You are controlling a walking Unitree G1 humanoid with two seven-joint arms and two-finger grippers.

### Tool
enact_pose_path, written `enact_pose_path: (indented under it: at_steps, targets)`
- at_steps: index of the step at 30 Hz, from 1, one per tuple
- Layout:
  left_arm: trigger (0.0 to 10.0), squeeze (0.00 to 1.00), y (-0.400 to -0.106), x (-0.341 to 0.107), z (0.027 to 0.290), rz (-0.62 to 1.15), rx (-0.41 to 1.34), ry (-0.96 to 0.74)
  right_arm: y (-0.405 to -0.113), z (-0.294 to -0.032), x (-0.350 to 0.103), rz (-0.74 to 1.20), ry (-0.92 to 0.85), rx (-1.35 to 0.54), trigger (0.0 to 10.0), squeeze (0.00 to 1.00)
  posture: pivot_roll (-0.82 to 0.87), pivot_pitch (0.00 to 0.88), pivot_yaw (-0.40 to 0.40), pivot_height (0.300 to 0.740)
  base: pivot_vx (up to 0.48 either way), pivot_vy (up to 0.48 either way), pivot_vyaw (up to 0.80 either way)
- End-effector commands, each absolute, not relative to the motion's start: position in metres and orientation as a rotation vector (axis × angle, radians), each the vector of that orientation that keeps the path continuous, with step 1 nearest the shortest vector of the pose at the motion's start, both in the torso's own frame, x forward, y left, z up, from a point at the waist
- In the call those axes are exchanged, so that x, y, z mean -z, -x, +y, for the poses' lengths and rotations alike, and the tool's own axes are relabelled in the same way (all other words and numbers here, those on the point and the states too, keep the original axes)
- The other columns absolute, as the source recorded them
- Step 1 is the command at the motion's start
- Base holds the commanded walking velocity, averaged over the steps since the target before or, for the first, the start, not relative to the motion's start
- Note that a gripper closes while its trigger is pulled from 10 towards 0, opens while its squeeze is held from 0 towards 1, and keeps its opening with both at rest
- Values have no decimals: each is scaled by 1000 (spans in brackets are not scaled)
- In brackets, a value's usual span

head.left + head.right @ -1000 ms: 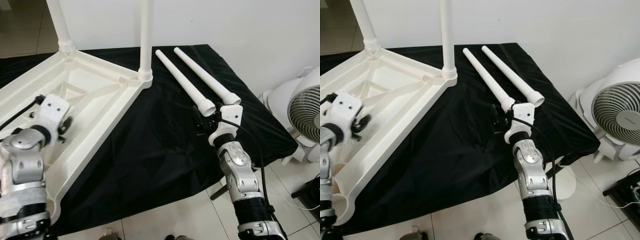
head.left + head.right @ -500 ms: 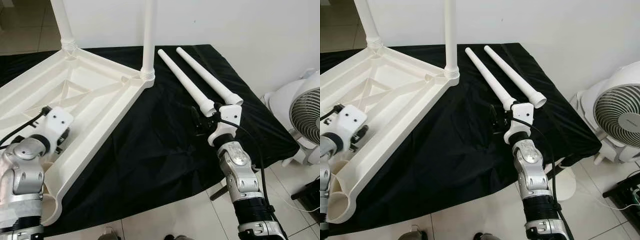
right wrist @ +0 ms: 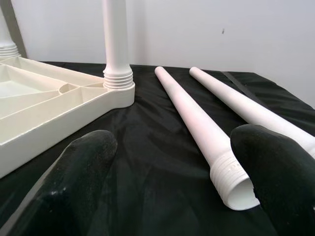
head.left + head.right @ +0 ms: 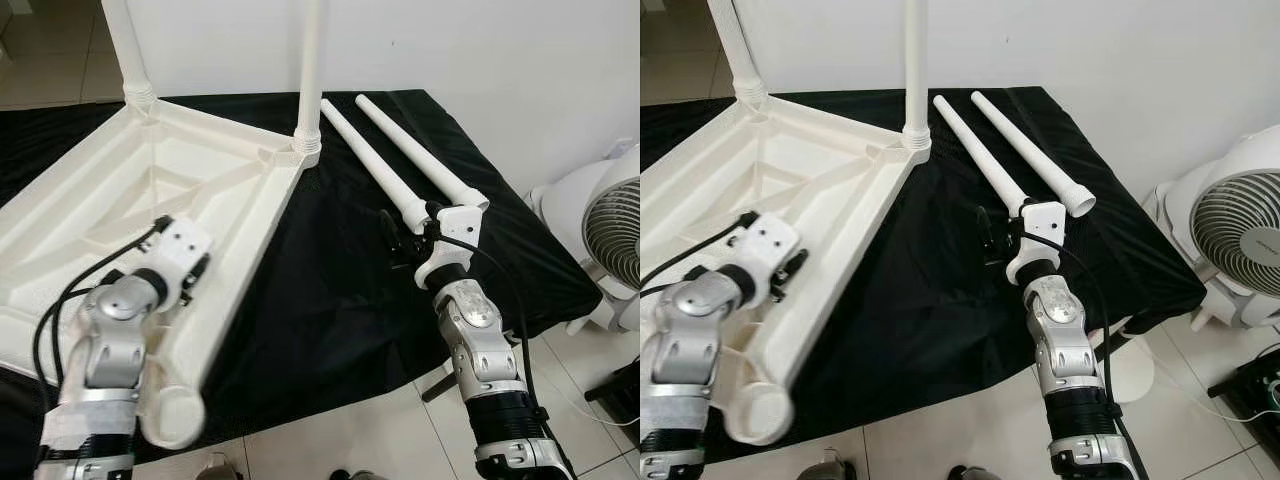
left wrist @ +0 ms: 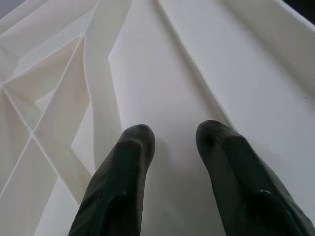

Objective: Building children table

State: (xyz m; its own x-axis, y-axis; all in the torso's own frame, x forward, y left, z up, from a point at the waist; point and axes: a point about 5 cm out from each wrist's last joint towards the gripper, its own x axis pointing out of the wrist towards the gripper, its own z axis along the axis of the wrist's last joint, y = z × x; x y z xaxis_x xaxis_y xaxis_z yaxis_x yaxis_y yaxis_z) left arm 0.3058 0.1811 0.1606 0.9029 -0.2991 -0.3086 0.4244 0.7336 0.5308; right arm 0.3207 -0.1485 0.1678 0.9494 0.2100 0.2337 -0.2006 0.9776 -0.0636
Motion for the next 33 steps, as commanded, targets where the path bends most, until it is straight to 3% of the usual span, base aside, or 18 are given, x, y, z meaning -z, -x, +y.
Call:
enact_pose_path:
  at_steps: [1,6,15,20,23,25,33]
  targets:
    - [10000,0,-309,-155,163,209,463,-614,-319,-149,-165,-228,32,-208,10000,0,81,83,-45,740,0,0,0]
    - [10000,0,-320,-157,132,164,492,-571,-318,-147,-164,-224,23,-215,10000,0,73,89,-45,740,0,0,0]
    - [10000,0,-329,-161,114,131,481,-520,-317,-145,-164,-217,9,-220,10000,0,65,98,-42,740,0,0,0]
    - [10000,0,-332,-170,128,111,439,-509,-317,-144,-164,-217,9,-222,10000,0,73,98,-40,740,0,0,0]
    - [10000,0,-326,-188,164,75,437,-470,-316,-145,-162,-215,7,-219,10000,0,88,98,-39,740,0,0,0]
    - [10000,0,-322,-191,171,69,455,-473,-316,-145,-162,-213,7,-218,10000,0,90,99,-39,740,0,0,0]
    - [10000,0,-289,-185,196,146,679,-506,-317,-145,-159,-204,9,-225,10000,0,115,95,-46,740,0,0,0]
